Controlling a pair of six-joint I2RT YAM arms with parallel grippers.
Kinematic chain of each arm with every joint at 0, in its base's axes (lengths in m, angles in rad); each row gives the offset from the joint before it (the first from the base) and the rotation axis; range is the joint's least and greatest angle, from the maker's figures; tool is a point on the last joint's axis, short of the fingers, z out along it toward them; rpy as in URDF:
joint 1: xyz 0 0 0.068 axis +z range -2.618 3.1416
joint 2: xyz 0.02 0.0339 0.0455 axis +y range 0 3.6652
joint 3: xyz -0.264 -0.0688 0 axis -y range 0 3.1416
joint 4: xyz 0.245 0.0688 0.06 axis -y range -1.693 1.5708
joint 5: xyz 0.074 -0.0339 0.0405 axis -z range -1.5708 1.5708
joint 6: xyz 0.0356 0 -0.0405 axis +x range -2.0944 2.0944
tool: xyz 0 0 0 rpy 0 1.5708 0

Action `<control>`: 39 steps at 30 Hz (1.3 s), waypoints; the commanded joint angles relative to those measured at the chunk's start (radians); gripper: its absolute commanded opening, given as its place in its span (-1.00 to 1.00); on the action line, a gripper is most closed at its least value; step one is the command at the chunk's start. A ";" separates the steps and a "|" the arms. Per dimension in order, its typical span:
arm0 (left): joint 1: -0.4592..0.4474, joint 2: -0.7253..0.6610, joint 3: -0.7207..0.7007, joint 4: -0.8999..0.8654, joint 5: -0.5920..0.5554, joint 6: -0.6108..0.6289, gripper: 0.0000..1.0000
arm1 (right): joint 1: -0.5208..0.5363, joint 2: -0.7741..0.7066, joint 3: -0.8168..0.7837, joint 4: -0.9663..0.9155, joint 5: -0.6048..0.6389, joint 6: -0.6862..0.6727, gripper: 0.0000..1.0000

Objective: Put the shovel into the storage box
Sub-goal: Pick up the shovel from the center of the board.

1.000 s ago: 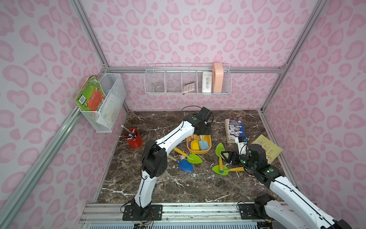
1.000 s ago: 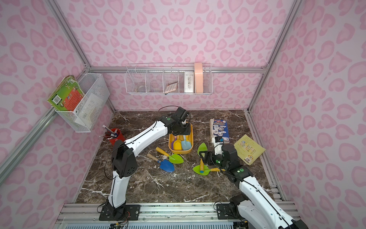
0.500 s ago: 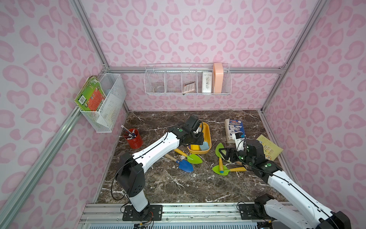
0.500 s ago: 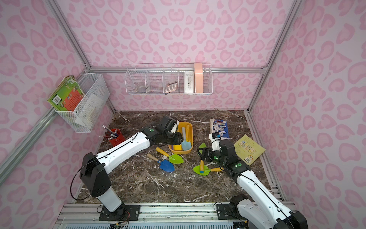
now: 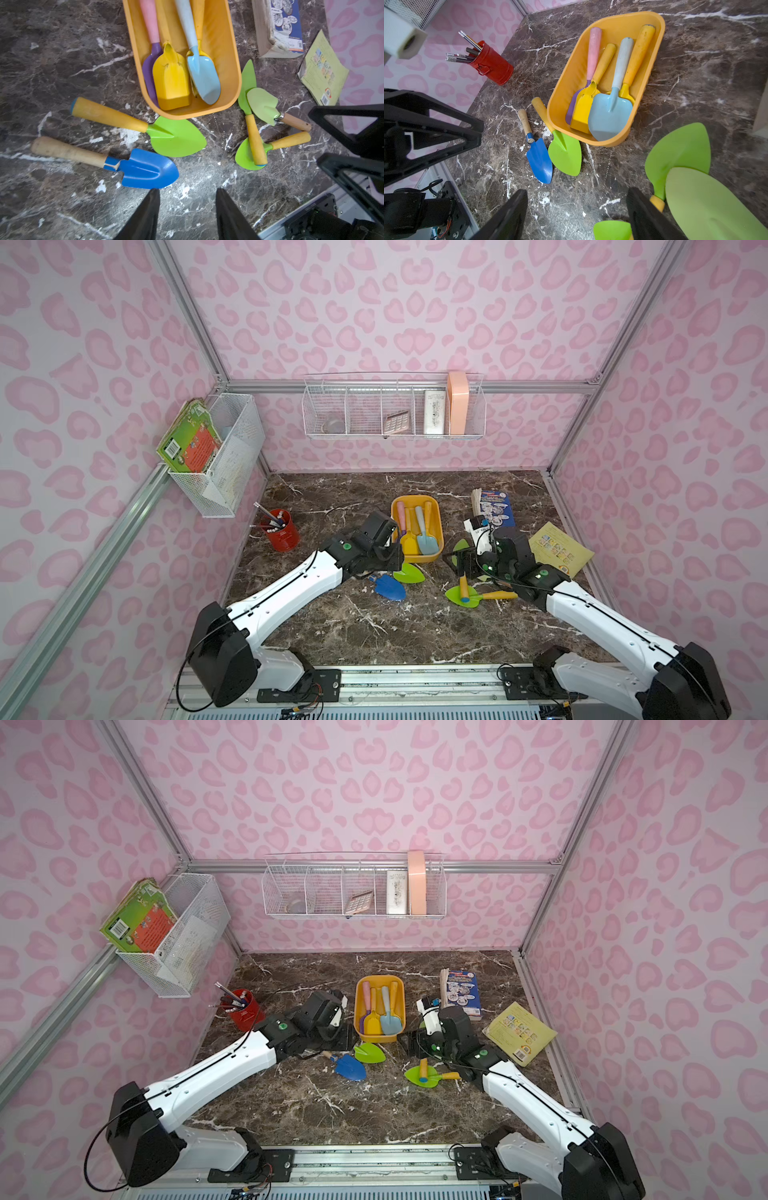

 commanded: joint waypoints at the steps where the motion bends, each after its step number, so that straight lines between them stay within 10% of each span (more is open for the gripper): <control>1: 0.003 -0.029 -0.027 -0.064 -0.052 -0.063 -0.04 | 0.025 0.029 0.019 0.039 0.004 -0.013 0.53; 39: 0.099 0.225 -0.027 -0.133 -0.153 -0.503 -0.07 | 0.134 0.092 0.022 0.056 0.102 -0.012 0.54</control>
